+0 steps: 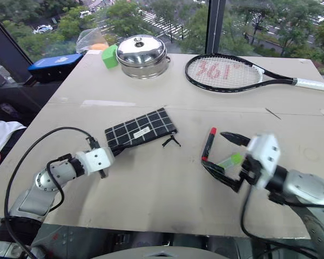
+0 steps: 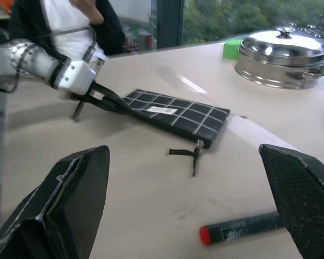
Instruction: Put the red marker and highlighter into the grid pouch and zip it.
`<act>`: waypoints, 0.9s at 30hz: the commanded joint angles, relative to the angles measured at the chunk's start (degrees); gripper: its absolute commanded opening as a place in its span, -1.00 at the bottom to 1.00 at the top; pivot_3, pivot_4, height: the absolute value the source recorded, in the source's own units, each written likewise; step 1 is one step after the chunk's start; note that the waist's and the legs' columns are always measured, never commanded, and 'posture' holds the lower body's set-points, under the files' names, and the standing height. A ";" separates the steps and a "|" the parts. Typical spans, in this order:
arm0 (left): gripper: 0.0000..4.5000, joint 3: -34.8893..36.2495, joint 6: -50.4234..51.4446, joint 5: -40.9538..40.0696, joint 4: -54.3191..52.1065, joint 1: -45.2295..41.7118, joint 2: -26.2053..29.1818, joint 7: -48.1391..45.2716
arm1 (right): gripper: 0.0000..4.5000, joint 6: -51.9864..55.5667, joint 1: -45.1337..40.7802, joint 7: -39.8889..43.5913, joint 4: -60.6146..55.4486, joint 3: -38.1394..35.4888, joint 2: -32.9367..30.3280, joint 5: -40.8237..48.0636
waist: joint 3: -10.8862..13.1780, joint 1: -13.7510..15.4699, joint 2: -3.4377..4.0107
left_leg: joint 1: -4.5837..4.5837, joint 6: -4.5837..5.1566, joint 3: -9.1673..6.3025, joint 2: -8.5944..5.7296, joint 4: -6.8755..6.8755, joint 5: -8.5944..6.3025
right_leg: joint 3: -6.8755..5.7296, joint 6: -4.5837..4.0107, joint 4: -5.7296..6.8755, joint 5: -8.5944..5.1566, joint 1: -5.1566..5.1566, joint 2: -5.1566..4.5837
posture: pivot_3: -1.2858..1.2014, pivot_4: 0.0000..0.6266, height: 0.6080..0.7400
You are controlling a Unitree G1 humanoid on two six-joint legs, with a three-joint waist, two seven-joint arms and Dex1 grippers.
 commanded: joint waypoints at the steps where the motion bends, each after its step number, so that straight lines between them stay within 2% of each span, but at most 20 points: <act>1: -0.97 -0.68 5.85 -3.64 -5.81 -3.37 -1.44 -2.26 | 1.00 9.38 -8.09 -5.40 1.89 6.30 1.47 0.77 | 0.04 -0.58 -0.23 | -0.34 0.04 -0.04 0.00 0.19 0.00 | -0.03 -0.03 0.00 0.02 -0.15 0.05 | 0.03 -0.52 1.00; 5: -0.97 -2.55 11.40 -4.72 -9.16 -7.30 -3.87 -3.54 | 1.00 20.19 -19.28 -13.09 10.17 10.66 7.32 -0.33 | 0.10 -1.31 -0.39 | -0.42 0.21 0.05 -0.07 0.32 -0.11 | 0.00 -0.01 -0.11 0.04 -0.06 0.08 | 0.03 -0.52 1.00; 10: -0.97 -4.31 15.59 -5.42 -11.35 -11.19 -6.00 -4.74 | 1.00 30.37 -27.48 -21.43 19.10 7.63 16.27 0.61 | 0.13 -2.03 -0.39 | -0.40 0.27 0.05 -0.06 0.32 -0.14 | -0.01 0.23 -0.06 0.17 -0.03 0.22 | 0.03 -0.52 1.00; 15: -0.97 -4.49 18.72 -5.55 -11.97 -13.41 -7.53 -4.67 | 1.00 37.31 -30.47 -25.27 21.56 2.90 22.38 2.90 | 0.13 -2.49 -0.38 | -0.38 0.28 0.04 -0.05 0.32 -0.15 | 0.01 0.24 0.05 0.18 -0.03 0.28 | 0.03 -0.52 1.00; 21: -0.97 -4.50 23.22 -6.15 -13.61 -14.73 -9.11 -4.42 | 1.00 42.86 -30.78 -28.64 20.09 -3.30 24.81 3.66 | 0.14 -2.43 -0.37 | -0.37 0.27 0.04 -0.04 0.32 -0.14 | 0.05 0.25 0.10 0.18 -0.04 0.30 | 0.03 -0.52 1.00; 27: -0.97 -5.51 24.31 -5.97 -14.66 -14.93 -10.08 -4.57 | 1.00 43.33 -30.87 -29.76 20.85 -5.02 27.50 3.07 | 0.14 -2.61 -0.36 | -0.34 0.27 0.07 -0.05 0.32 -0.14 | 0.12 0.25 0.11 0.18 -0.04 0.36 | 0.03 -0.52 1.00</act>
